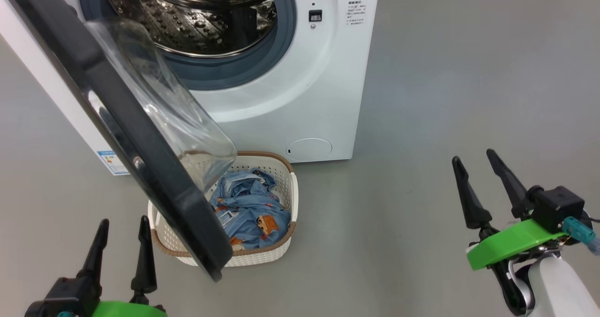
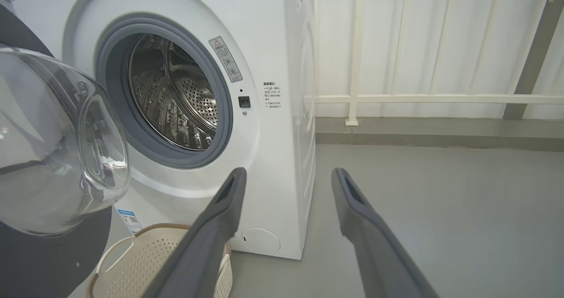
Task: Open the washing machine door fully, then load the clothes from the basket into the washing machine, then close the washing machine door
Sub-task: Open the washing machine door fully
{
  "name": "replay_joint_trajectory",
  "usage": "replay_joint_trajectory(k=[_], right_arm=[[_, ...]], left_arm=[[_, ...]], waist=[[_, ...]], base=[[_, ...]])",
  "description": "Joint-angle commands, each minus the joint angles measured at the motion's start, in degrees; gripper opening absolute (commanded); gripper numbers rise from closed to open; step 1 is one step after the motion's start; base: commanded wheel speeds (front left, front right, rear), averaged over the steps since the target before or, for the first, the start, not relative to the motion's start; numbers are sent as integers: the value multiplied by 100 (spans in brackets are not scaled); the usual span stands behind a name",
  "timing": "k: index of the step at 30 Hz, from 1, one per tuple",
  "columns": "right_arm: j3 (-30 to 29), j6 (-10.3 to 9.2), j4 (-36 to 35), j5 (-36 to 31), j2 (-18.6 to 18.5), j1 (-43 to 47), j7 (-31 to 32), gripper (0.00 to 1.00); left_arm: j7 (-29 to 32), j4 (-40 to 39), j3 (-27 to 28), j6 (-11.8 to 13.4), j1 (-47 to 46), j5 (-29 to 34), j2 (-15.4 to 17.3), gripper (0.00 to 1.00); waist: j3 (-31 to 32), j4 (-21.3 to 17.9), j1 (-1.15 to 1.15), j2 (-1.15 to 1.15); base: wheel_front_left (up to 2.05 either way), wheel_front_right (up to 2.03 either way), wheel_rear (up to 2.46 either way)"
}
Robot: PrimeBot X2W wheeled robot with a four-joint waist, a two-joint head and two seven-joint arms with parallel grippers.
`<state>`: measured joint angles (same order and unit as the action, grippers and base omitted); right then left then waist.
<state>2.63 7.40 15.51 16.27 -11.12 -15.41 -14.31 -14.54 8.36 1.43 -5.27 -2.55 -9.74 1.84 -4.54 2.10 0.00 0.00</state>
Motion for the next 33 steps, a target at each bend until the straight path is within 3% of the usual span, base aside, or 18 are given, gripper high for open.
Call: replay_joint_trajectory(k=[1, 33], right_arm=[[28, 9, -168, -128, 43, 106, -68, 100], [-368, 9, -211, -1247, 558, 636, -69, 100]], left_arm=[[-46, -171, 159, 28, -34, -8, 104, 100], [-46, -115, 92, 161, -42, -26, 104, 100]], waist=[[-9, 11, 0, 0], [-24, 121, 0, 0]], base=[[0, 0, 0], [0, 0, 0]])
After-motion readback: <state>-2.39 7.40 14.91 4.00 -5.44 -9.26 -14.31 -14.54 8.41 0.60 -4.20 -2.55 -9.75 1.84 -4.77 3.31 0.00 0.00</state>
